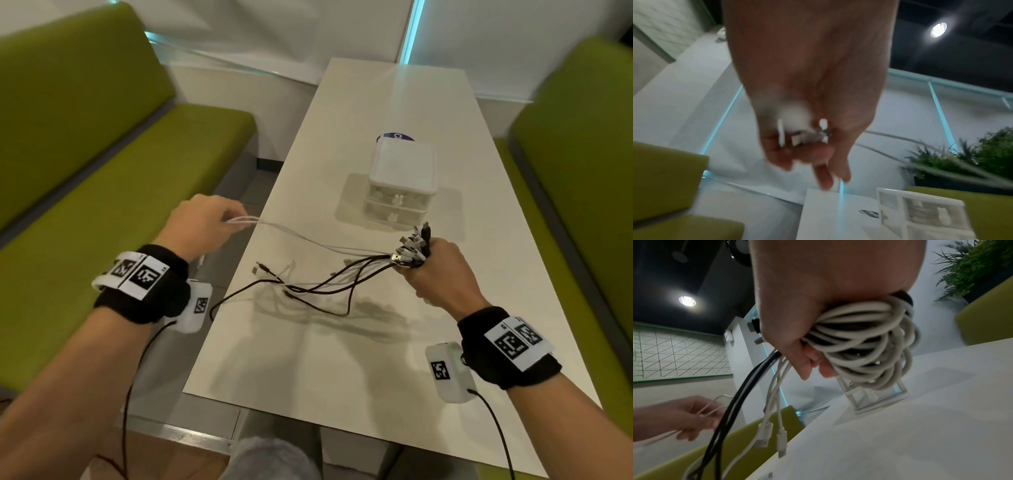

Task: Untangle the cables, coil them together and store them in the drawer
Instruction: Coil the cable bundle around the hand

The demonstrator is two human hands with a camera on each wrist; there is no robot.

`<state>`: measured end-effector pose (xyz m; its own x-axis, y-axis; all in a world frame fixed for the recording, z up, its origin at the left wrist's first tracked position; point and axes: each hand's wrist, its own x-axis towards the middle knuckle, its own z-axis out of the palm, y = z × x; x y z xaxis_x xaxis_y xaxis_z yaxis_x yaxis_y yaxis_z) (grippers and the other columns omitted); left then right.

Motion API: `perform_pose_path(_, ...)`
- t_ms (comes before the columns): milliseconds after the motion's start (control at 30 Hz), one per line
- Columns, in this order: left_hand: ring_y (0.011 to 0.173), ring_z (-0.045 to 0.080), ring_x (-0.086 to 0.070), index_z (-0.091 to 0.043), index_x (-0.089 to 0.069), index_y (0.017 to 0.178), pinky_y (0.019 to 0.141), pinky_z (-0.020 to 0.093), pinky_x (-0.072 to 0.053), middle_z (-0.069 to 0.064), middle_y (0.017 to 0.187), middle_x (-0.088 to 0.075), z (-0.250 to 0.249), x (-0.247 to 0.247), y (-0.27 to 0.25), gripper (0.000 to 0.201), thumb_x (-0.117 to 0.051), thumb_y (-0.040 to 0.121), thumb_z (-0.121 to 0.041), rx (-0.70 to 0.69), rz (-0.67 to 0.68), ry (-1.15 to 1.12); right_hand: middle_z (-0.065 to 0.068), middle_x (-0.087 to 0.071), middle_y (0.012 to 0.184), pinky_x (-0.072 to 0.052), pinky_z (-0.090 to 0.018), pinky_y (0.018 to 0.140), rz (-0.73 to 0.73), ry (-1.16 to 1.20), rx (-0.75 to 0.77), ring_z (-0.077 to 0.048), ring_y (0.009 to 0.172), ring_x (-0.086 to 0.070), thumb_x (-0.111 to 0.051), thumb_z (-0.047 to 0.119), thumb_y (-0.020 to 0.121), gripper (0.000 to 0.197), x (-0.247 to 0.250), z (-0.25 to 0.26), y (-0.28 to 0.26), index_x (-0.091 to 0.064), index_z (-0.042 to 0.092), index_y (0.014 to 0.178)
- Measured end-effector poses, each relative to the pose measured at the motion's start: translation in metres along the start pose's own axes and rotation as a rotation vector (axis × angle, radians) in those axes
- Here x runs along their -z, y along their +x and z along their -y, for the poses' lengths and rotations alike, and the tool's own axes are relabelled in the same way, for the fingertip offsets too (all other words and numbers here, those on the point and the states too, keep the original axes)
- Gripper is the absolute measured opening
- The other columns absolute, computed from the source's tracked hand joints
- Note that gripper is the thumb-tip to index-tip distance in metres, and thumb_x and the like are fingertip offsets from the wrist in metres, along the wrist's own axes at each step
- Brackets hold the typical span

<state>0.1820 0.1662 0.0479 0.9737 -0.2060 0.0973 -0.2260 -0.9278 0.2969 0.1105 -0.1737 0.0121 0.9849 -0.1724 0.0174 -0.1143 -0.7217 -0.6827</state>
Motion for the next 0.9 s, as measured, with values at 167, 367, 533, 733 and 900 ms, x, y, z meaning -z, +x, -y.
perform_pose_path(167, 0.104, 0.015, -0.060, -0.038, -0.056, 0.128, 0.086, 0.031, -0.048, -0.007, 0.117, -0.065, 0.013, -0.014, 0.011, 0.054, -0.076, 0.078, -0.043, 0.143, 0.602, 0.087, 0.007, -0.053, 0.059, -0.045, -0.033, 0.058, 0.032, 0.010, -0.011, -0.024, 0.055, -0.050, -0.064, 0.021, 0.083, 0.032, -0.005, 0.005, 0.001, -0.044, 0.023, 0.058)
perform_pose_path(367, 0.136, 0.021, -0.039, -0.025, -0.026, 0.152, 0.109, 0.033, -0.032, 0.003, 0.151, -0.038, -0.018, 0.002, 0.006, 0.087, -0.077, 0.081, -0.031, 0.011, 0.418, 0.048, 0.006, -0.057, 0.058, -0.051, -0.035, 0.063, 0.067, -0.043, -0.023, -0.031, 0.063, -0.062, -0.064, 0.023, 0.085, 0.024, -0.004, 0.012, -0.005, -0.053, 0.021, 0.064)
perform_pose_path(533, 0.137, 0.011, -0.040, -0.022, -0.036, 0.148, 0.116, 0.034, -0.030, -0.003, 0.150, -0.043, -0.099, 0.010, -0.003, 0.076, -0.070, 0.084, -0.045, -0.385, 0.004, -0.353, 0.005, -0.057, 0.059, -0.053, -0.037, 0.061, 0.064, -0.088, -0.001, -0.031, 0.062, -0.062, -0.063, 0.029, 0.085, 0.025, -0.006, 0.017, -0.006, -0.050, 0.026, 0.063)
perform_pose_path(733, 0.092, 0.019, -0.066, -0.019, -0.046, 0.140, 0.078, 0.030, -0.046, -0.001, 0.091, -0.072, -0.148, -0.066, -0.009, 0.060, -0.064, 0.089, -0.045, -0.302, 0.472, -0.305, 0.002, -0.061, 0.061, -0.054, -0.043, 0.059, 0.045, 0.021, 0.067, -0.027, 0.056, -0.060, -0.065, 0.022, 0.081, 0.021, 0.007, 0.023, -0.006, -0.053, 0.023, 0.063)
perform_pose_path(900, 0.047, 0.011, -0.054, -0.014, -0.069, 0.082, 0.055, 0.024, -0.044, -0.009, 0.053, -0.053, -0.131, -0.066, -0.014, 0.031, -0.061, 0.091, -0.042, -0.211, 0.412, -0.651, 0.002, -0.051, 0.047, -0.046, -0.028, 0.047, 0.150, 0.327, -0.073, -0.024, 0.040, -0.056, -0.071, 0.007, 0.082, 0.021, 0.017, 0.021, -0.004, -0.056, 0.014, 0.069)
